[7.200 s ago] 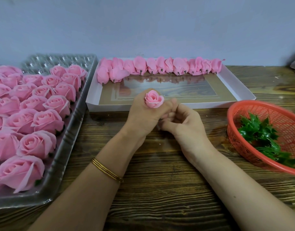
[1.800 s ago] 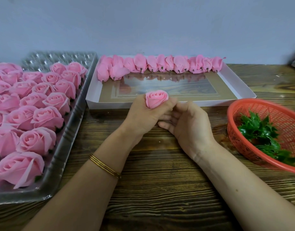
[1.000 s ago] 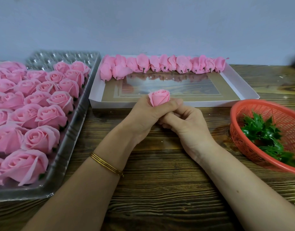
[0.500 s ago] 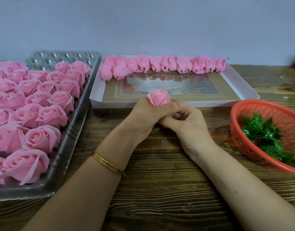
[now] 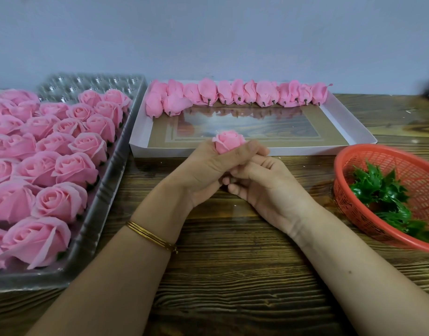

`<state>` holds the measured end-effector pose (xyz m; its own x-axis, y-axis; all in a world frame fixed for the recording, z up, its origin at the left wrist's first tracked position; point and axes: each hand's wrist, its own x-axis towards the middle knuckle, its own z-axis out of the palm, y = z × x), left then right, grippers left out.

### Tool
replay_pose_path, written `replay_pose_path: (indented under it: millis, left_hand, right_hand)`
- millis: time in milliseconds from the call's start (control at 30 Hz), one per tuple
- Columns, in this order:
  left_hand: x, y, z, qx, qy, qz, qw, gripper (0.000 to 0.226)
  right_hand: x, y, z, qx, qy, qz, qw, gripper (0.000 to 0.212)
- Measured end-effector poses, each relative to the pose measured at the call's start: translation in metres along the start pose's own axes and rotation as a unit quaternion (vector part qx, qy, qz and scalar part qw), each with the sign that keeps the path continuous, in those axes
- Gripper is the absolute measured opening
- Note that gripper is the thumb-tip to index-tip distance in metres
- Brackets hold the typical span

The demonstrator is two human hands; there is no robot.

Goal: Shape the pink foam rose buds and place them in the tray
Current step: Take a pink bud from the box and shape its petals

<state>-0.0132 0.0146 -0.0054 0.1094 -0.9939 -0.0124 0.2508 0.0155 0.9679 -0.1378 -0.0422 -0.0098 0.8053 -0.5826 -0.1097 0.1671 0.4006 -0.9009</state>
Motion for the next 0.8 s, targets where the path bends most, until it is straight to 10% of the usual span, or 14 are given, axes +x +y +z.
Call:
replay_pose_path:
  millis: [333,800]
  left_hand:
    - [0.0050,-0.0045,0.0023,-0.028,0.058,-0.009,0.998,0.031]
    - [-0.0006,0.0008,-0.0057,-0.012,-0.037,-0.005,0.999,0.061]
  right_hand:
    - [-0.0001,0.0050,0.0027,-0.034,0.087,-0.050,0.994,0.059]
    - [-0.0006,0.0008,0.0031,-0.029,0.015,-0.021,0.999,0.006]
